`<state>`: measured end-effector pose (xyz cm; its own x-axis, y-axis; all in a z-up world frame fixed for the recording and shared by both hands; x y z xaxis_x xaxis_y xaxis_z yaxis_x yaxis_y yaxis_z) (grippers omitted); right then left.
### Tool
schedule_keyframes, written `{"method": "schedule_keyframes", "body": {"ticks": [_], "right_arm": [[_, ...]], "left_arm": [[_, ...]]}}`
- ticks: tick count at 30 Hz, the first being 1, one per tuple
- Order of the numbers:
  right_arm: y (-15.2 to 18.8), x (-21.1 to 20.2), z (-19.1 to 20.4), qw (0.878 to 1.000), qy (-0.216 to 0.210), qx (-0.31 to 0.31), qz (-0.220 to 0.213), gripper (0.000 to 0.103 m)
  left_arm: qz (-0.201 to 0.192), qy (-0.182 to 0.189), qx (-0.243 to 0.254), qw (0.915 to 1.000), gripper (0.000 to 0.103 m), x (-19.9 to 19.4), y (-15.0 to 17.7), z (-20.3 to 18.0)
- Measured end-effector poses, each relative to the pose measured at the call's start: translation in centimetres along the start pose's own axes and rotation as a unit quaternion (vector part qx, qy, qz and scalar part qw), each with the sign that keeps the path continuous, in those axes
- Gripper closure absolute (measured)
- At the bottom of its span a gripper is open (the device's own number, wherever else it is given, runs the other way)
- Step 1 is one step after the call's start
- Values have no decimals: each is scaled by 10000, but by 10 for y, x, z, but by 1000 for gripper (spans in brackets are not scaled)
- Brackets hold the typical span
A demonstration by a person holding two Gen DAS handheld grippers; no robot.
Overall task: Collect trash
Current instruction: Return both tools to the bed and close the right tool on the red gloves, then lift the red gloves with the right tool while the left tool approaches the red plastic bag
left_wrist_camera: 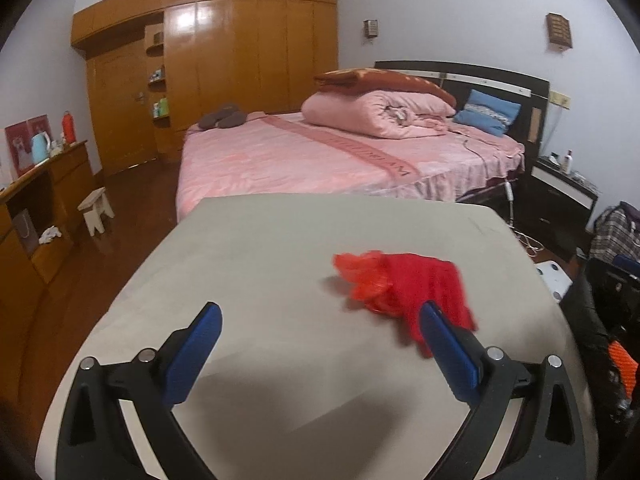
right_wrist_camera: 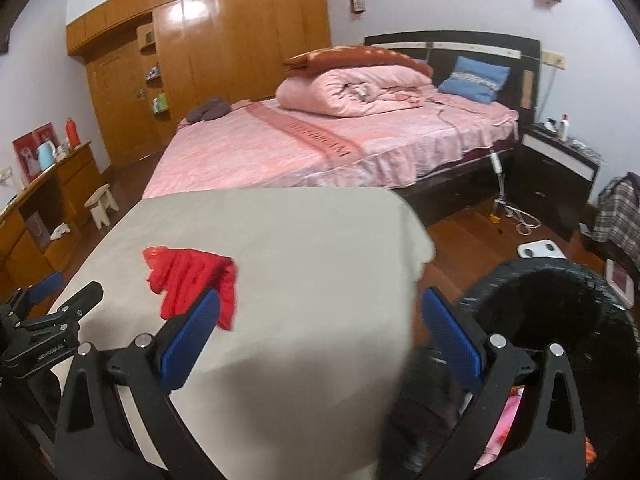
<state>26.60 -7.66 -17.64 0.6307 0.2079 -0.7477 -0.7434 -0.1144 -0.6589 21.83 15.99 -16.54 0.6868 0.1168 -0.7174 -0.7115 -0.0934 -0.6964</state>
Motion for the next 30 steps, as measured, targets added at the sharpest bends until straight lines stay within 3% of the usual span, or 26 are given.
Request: {"method": "schedule_keyframes", "body": {"ticks": [14,16,20,22,24,30], "right_arm": [[-7,69,90,9954,-442,-656,541,6],[-4,79,100,9939,-456,-769,648,13],[1,91,111,9904,-645,-838,891,37],[4,94,118,9876,-826,-888,1000,58],[9,94,123,9841,-984,-996,1089,90],[7,79,120,9851,-1077,-973,920,94]], "left_arm": [[173,-130,-261,9994,7,30,2,44],[177,-128,-291,9993,7,31,2,48],[207,-123,-358,9991,7,32,5,52],[222,-105,-384,9990,7,33,6,53],[240,-88,-387,9989,7,35,8,52],[265,-21,-381,9989,7,36,11,46]]}}
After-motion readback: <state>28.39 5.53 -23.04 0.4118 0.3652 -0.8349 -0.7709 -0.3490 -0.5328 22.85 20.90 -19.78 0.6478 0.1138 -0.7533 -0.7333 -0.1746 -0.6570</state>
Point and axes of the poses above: each gripper's, at about its wrist camera, not at the fingertips, and x roughly the way its jaws point, z to its left, y to its underside, the point moved 8 cm from there along x, roughly the way its jaws point, and after that the axes turned 11 degrees about z, right-handed, at the moved point
